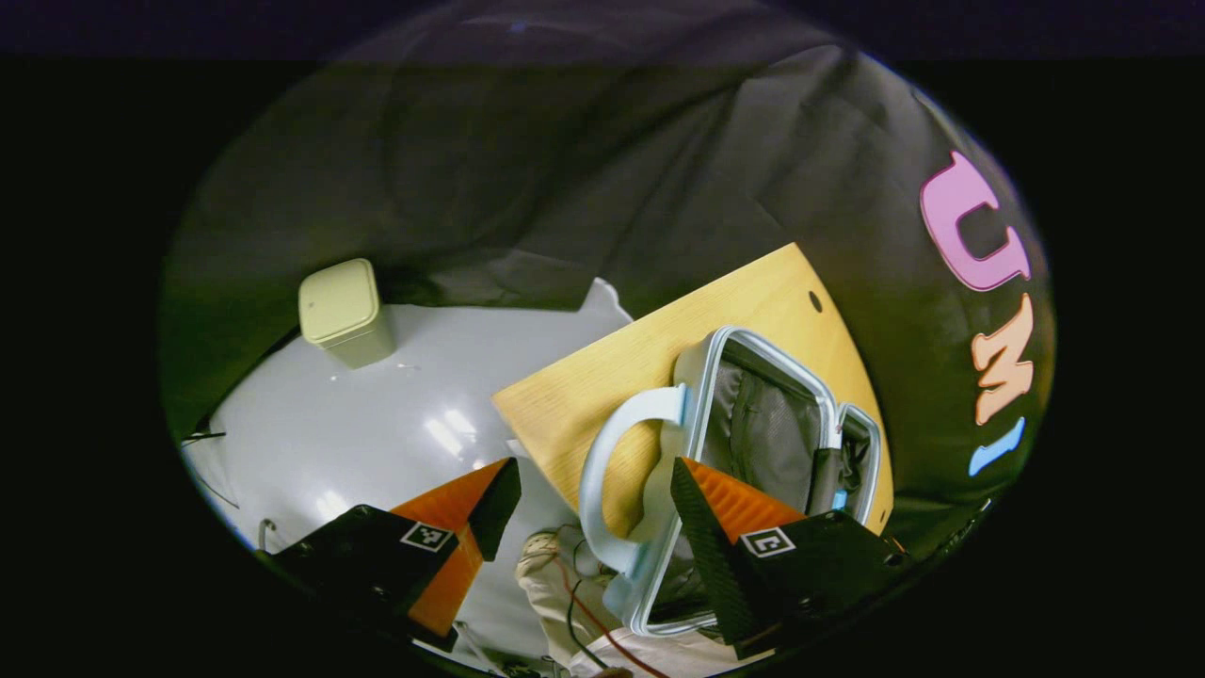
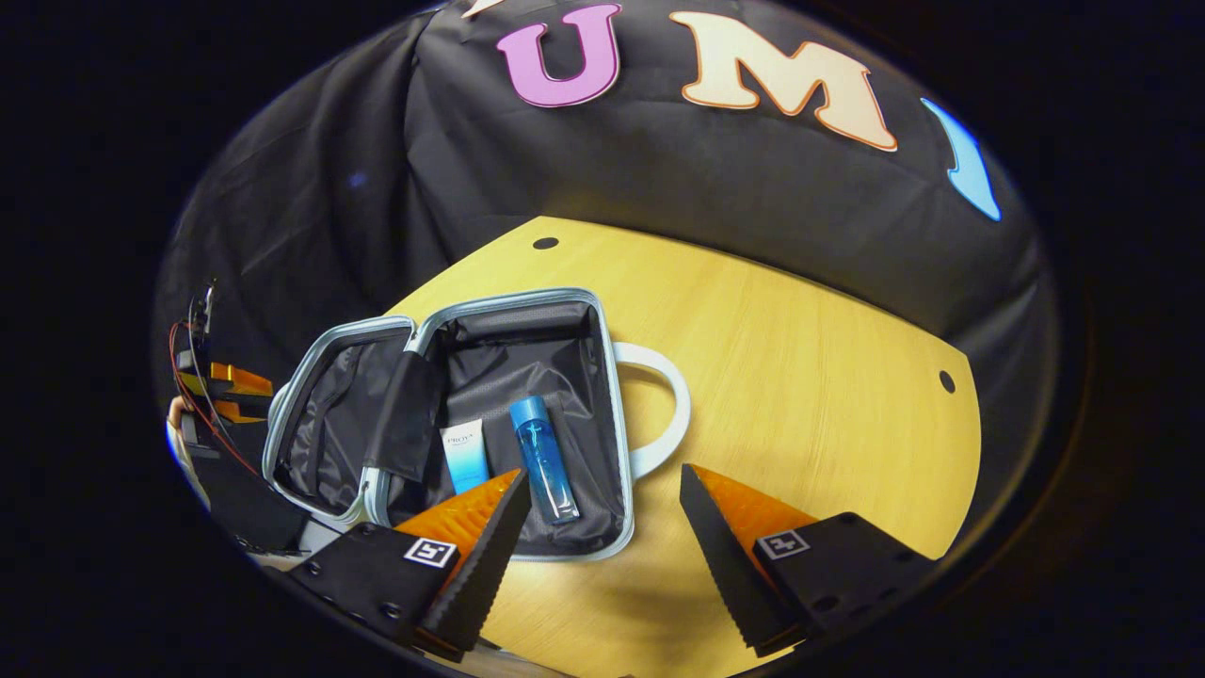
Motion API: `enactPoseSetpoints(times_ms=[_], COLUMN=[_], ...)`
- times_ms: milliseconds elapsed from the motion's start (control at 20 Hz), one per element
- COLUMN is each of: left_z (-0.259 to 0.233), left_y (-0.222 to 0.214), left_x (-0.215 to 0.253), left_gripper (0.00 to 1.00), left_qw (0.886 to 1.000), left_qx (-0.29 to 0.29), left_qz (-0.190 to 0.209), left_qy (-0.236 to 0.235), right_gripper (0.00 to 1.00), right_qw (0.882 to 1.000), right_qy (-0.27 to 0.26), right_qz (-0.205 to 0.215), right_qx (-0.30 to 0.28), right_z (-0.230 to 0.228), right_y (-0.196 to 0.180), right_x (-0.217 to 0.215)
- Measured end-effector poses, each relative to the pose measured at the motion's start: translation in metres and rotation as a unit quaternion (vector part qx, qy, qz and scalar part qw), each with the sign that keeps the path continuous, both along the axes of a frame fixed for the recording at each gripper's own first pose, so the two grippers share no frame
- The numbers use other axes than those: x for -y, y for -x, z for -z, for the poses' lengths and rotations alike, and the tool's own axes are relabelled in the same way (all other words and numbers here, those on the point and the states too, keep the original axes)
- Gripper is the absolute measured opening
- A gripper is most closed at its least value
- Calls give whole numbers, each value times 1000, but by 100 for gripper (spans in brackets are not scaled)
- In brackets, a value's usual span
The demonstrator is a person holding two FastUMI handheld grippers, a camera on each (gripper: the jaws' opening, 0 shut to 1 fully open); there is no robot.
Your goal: First open the suitcase, pack the skin care products into it, and then close the suitcase.
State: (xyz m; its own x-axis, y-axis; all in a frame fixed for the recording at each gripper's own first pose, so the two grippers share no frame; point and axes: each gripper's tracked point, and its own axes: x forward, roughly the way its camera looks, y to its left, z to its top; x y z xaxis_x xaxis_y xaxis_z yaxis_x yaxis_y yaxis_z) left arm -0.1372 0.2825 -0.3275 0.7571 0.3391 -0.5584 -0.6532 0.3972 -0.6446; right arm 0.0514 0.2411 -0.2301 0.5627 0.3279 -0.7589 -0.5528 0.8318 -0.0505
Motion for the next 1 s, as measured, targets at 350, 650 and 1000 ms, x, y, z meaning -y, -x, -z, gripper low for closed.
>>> enactPoseSetpoints(times_ms=[350,650,1000], left_z=[30,45,38], left_y=[-23,-29,-27], left_x=[2,7,13], left_gripper=[72,22,8], left_qw=[997,996,997], left_qx=[44,24,2], left_qz=[25,25,56], left_qy=[52,83,55], right_gripper=[99,99,99], right_qw=[1000,999,999], right_qy=[24,33,33], right_qz=[-3,-4,-8], right_qx=[2,-1,-11], right_z=[-5,-2,5], right_y=[14,18,25], right_x=[13,19,20])
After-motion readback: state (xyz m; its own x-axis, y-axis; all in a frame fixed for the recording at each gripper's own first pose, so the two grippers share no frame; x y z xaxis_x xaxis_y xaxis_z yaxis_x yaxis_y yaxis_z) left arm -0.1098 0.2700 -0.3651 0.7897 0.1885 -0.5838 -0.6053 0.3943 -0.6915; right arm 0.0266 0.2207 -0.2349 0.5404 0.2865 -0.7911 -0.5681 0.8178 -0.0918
